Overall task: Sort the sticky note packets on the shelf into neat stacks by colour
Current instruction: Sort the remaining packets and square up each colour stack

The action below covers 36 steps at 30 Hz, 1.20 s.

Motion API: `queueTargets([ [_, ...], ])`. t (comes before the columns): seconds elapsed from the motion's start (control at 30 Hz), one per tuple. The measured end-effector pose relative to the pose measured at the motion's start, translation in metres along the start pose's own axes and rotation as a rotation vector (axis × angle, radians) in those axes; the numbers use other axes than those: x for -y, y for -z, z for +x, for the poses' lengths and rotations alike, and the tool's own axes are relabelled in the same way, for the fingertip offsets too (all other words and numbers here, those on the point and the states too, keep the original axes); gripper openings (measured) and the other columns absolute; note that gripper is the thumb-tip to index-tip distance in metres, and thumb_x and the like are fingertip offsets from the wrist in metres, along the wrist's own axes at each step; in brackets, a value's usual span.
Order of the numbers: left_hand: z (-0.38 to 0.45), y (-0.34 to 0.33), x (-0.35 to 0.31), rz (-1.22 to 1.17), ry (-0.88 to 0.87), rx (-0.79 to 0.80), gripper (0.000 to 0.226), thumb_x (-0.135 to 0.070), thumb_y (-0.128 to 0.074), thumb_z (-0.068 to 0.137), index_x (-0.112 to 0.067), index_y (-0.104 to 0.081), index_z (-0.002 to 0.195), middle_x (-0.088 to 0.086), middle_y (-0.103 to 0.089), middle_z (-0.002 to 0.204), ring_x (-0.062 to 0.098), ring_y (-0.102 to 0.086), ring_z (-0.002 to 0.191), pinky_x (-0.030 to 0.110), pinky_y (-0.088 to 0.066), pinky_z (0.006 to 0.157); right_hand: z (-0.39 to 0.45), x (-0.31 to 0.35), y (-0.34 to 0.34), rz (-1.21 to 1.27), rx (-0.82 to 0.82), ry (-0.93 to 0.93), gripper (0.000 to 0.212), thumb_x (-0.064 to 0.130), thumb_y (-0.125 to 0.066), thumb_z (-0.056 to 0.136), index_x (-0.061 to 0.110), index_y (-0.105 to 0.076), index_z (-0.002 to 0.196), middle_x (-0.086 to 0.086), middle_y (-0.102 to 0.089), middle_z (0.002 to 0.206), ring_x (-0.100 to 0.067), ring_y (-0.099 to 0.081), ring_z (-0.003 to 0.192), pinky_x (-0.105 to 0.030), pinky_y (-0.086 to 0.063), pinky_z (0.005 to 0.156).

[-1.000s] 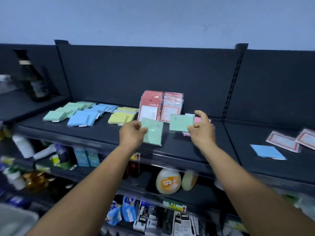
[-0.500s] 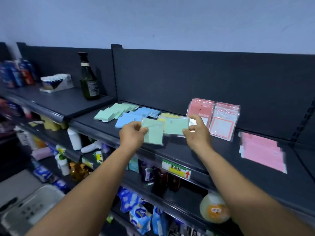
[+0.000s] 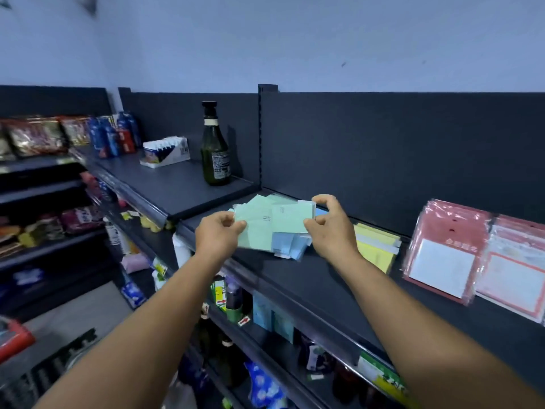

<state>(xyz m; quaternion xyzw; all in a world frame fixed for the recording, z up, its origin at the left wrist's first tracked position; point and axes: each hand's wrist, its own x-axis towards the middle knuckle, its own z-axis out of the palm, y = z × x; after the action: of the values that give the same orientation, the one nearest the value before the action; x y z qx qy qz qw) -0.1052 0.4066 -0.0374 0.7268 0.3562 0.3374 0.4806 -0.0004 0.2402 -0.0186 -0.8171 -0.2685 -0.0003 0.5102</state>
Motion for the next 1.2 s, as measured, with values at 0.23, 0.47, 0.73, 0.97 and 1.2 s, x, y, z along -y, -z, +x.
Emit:
queueTargets([
  [0.23,0.07,0.029,0.031,0.015,0.004,0.064,0.004,-0.018,-0.071,0.085,-0.02,-0.069,0.082,0.001,-0.071,0.091,0.023,-0.068,0.091,0.041,-0.054,0.089,0.03,0.022,-0.07,-0.045,0.071,-0.011,0.027,0.013,-0.052,0.091,0.032,-0.043,0.108,0.001,-0.044,0.061,-0.015,-0.04,0.056,-0.029,-0.035,0.054],
  [0.47,0.141,0.046,0.06,0.109,-0.097,0.233,0.009,-0.02,-0.07,0.085,-0.013,-0.073,0.09,-0.002,-0.072,0.086,0.015,-0.066,0.083,0.027,-0.05,0.076,0.051,0.042,-0.141,-0.191,0.091,-0.096,0.032,0.015,-0.059,0.088,0.026,-0.046,0.115,-0.003,-0.057,0.085,-0.019,-0.051,0.073,-0.03,-0.041,0.063],
  [0.73,0.182,0.045,0.075,0.277,-0.263,0.395,0.024,-0.03,-0.055,0.092,-0.009,-0.066,0.099,0.007,-0.068,0.092,0.023,-0.06,0.086,0.028,-0.043,0.07,0.054,0.049,-0.187,-0.437,0.028,-0.238,0.035,0.02,-0.06,0.084,0.016,-0.047,0.116,-0.008,-0.053,0.113,-0.024,-0.053,0.095,-0.029,-0.04,0.073],
  [0.97,0.184,0.029,0.083,0.477,-0.429,0.524,0.038,-0.04,-0.073,0.076,-0.012,-0.059,0.099,0.007,-0.063,0.097,0.024,-0.059,0.088,0.029,-0.037,0.063,0.064,0.06,-0.202,-0.61,-0.011,-0.314,0.047,0.025,-0.061,0.091,0.008,-0.04,0.13,-0.012,-0.047,0.128,-0.032,-0.054,0.11,-0.032,-0.04,0.079],
  [1.2,0.197,-0.004,0.075,0.488,-0.448,0.533,0.043,-0.039,-0.072,0.078,-0.008,-0.056,0.104,0.012,-0.061,0.107,0.029,-0.058,0.098,0.033,-0.041,0.072,0.082,0.056,-0.204,-0.659,-0.098,-0.354,0.036,0.016,-0.056,0.094,0.007,-0.04,0.125,-0.013,-0.054,0.121,-0.033,-0.055,0.108,-0.032,-0.038,0.073],
])
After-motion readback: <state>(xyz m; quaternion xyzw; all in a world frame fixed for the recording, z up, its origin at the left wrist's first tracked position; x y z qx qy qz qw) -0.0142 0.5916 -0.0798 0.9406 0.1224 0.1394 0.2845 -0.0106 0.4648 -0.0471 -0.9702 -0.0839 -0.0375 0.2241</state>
